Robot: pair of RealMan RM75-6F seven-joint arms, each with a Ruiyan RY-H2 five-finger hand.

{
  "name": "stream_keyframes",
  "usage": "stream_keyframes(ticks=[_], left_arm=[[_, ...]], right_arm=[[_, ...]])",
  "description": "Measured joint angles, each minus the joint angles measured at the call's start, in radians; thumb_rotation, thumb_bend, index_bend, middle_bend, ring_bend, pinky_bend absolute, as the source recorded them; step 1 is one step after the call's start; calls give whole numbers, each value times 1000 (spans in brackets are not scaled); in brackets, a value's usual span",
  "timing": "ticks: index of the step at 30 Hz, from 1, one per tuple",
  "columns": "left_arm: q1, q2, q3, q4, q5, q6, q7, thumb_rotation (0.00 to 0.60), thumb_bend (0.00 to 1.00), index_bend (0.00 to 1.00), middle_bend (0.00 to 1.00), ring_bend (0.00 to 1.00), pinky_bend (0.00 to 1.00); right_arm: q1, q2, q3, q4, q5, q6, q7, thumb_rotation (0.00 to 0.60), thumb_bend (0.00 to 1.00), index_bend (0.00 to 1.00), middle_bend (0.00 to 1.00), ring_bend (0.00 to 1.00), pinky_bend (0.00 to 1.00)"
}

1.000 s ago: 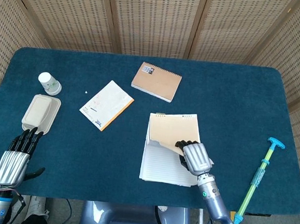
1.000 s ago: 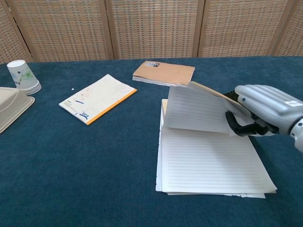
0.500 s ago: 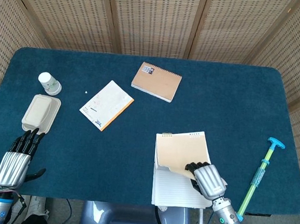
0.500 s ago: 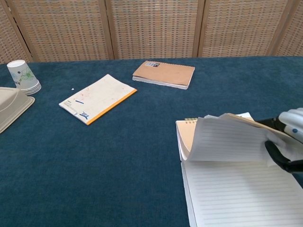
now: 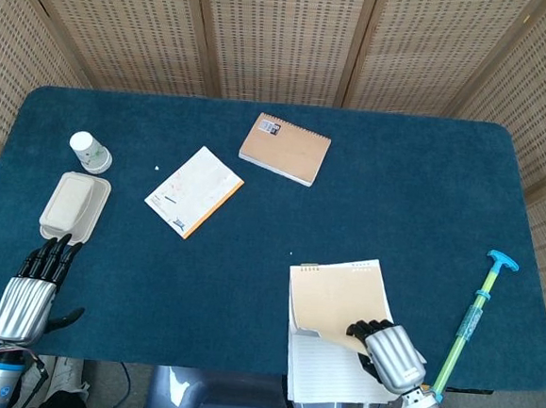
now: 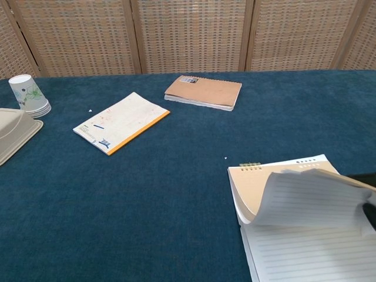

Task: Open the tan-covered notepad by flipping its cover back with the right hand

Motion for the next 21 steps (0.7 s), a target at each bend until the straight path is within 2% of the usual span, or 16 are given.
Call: stream_keyframes(ticks=[14,21], left_arm=[[2,6,-2,-4,4,4,-8,600,0,0,0,0,130],[1,3,-3,0,1,0,-6,600,0,0,0,0,130]], right_arm=[[-47,11,-28,8,-73,22,-11,600,859,637,637,610,685],[-38,-2,25,20,-92,37,-13,600,859,642,643,615,688]])
